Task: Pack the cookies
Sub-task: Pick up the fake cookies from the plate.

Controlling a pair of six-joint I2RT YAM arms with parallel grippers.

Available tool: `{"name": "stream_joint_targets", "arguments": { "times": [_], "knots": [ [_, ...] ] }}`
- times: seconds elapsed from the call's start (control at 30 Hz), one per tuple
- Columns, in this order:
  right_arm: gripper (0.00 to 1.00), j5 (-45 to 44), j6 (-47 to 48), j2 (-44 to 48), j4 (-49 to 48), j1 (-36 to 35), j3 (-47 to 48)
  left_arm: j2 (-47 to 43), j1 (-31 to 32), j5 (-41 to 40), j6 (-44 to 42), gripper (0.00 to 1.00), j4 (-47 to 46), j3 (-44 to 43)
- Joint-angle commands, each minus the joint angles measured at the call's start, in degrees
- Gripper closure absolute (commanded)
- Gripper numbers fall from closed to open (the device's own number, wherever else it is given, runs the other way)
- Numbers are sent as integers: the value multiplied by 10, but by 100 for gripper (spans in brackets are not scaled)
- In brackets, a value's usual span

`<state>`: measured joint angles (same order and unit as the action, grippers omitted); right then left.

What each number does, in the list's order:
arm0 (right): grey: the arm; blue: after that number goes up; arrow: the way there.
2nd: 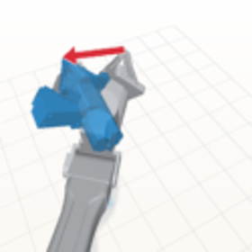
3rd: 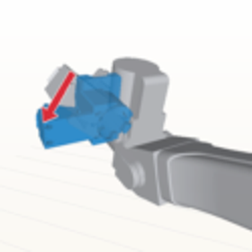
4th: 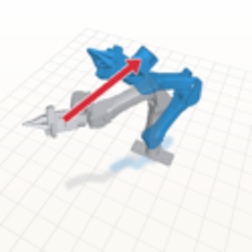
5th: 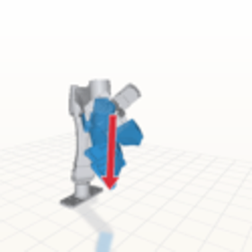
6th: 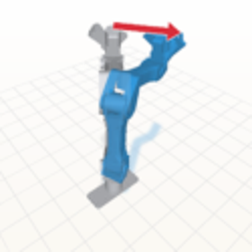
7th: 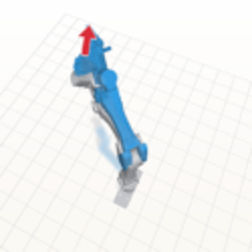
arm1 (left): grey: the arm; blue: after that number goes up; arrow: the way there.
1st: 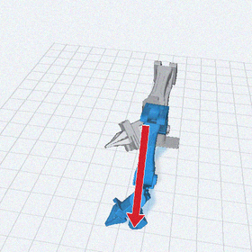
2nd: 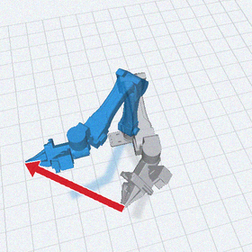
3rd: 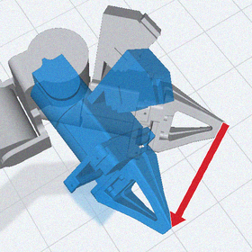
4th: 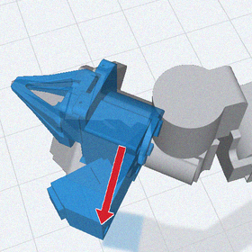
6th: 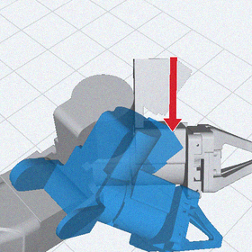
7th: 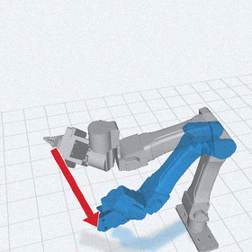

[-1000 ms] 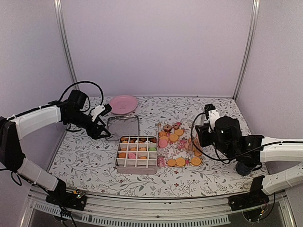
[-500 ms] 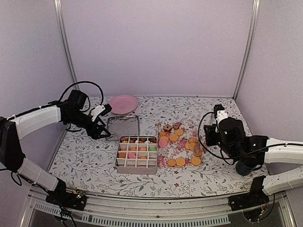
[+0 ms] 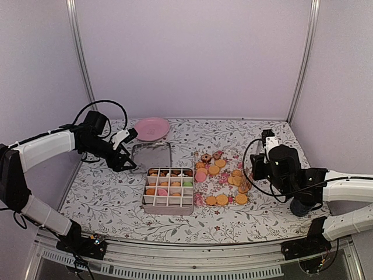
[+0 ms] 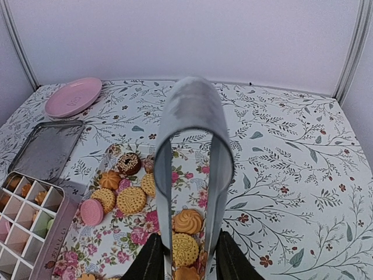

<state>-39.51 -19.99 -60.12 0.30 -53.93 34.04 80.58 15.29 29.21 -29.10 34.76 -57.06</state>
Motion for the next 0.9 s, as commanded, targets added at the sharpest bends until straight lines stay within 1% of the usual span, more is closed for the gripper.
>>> {"name": "stream_joint_targets", "arguments": {
  "times": [0.0,0.2,0.27,0.3,0.37,0.57,0.77,0.83,0.87],
  "knots": [
    [73,10,-3,-6,-34,3,-3,-5,-5,5,-5,25,4,-5],
    [80,17,-6,-1,-36,2,-5,-4,-6,7,-4,25,2,-2],
    [80,21,-1,-2,-41,3,-3,-4,-5,8,-3,25,2,-3],
    [83,22,1,-3,-43,3,-1,-5,-6,8,-3,25,2,-4],
    [87,26,5,-4,-49,3,4,-5,-6,7,-3,25,2,-6],
    [94,41,37,-3,-79,2,23,-3,-6,7,-3,25,2,-9],
    [93,54,48,-21,-92,4,26,-1,-5,7,-3,25,2,-10],
    [91,59,47,-29,-95,4,24,-2,-6,5,-4,25,2,-9],
    [87,57,47,-33,-95,3,23,-3,-6,4,-4,25,1,-9]
  ]
}}
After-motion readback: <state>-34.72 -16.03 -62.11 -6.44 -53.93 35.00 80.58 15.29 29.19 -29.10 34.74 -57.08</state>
